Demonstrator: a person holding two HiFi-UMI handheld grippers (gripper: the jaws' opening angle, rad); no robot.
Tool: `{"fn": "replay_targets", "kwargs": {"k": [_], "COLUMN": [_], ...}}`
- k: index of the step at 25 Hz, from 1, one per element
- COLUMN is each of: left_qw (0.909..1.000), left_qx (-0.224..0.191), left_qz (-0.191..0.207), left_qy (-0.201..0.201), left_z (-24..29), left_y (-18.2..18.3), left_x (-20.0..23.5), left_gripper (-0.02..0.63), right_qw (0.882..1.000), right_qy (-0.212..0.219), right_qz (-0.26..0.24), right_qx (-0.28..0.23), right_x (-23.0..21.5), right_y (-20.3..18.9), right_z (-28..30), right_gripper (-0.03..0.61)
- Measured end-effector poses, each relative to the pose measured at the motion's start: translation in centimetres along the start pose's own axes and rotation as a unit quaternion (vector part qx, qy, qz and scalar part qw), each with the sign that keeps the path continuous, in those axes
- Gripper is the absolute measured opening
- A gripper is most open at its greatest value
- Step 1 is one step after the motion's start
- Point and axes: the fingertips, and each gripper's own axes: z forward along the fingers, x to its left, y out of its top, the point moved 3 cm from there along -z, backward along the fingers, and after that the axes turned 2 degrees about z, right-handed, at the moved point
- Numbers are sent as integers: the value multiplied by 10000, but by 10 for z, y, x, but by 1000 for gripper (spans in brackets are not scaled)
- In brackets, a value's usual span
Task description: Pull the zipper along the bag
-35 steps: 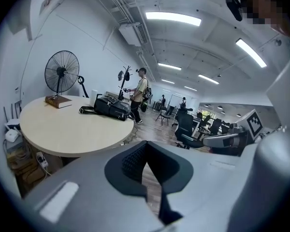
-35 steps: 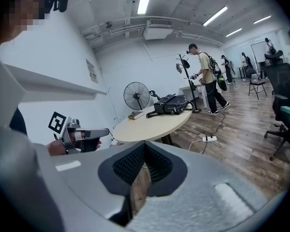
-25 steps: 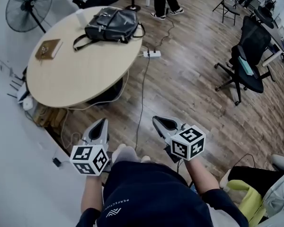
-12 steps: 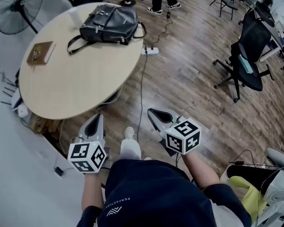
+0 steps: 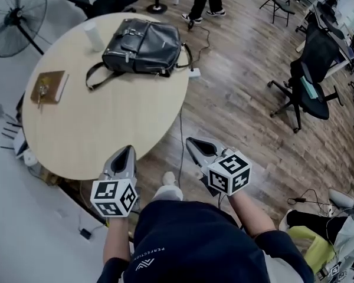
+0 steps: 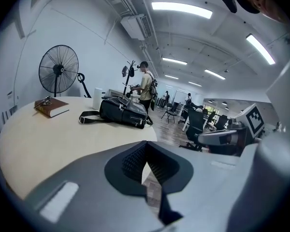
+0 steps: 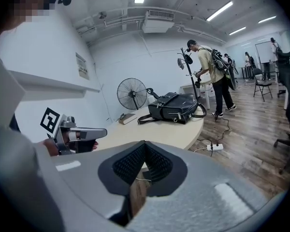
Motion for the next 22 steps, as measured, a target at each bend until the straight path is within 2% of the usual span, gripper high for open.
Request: {"fn": "replay_targets", "kwargs": {"k": [10,17,18,19,22], "left_qw": [9991,9991,9993,9994,9998], "left_qx": [213,219,211,201,151], "left_qz": [271,236,218,201,114], "left_qy": [-265,-260,-235,-203,-56], "left_z": [45,79,85,90,107], "left_y": [14,27,29,32,40], "left_x": [29,36,36,37,41], "left_gripper": [14,14,14,14,14], "right_qw": [9994,9992,9992,9993,9995], "right_qy": [-100,-213,-197,-167,-80], "right_qz": [204,-158,-201,-227,-273], "right_qx": [-270,-312,-292,-251,-126], "right_x": [-18,-43,-49,-54,-71], "right_y": [24,44,47,49,54], "right_z": [52,83,87,92,108], "right_gripper": [3,6,14,79,92]}}
